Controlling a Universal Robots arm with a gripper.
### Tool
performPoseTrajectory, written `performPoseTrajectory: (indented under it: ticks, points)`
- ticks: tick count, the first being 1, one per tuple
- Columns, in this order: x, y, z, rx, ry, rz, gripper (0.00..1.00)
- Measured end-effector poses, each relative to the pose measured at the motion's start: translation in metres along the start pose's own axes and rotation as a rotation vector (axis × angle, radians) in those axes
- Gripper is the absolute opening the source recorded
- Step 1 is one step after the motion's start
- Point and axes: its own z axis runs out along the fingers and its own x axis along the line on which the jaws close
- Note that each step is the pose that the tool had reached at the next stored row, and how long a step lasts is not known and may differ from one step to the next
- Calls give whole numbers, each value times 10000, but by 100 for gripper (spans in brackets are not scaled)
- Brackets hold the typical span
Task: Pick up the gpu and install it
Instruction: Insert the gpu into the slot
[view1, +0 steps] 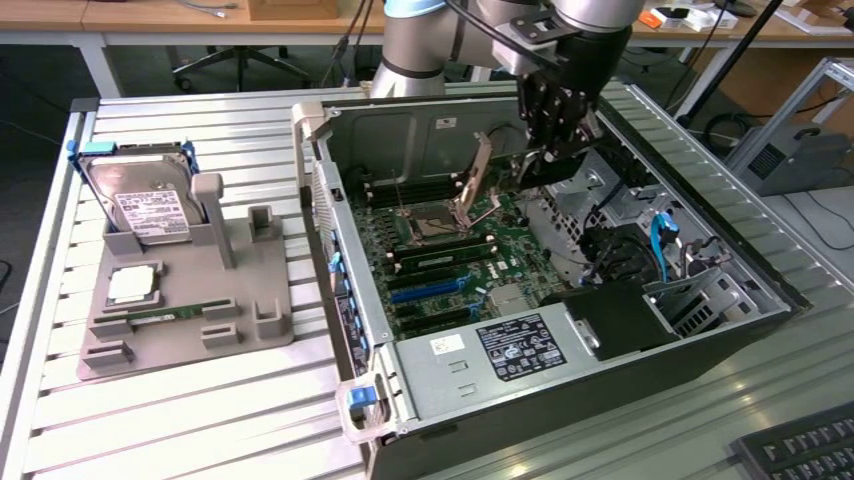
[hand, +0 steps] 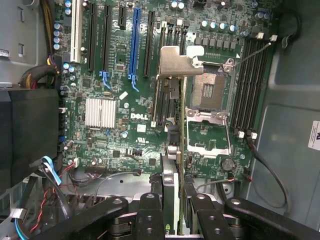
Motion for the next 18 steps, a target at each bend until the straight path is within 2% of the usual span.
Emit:
performPoseTrajectory:
  ticks: [18]
  points:
    - [0, 32, 40, -1, -1, -11, 27]
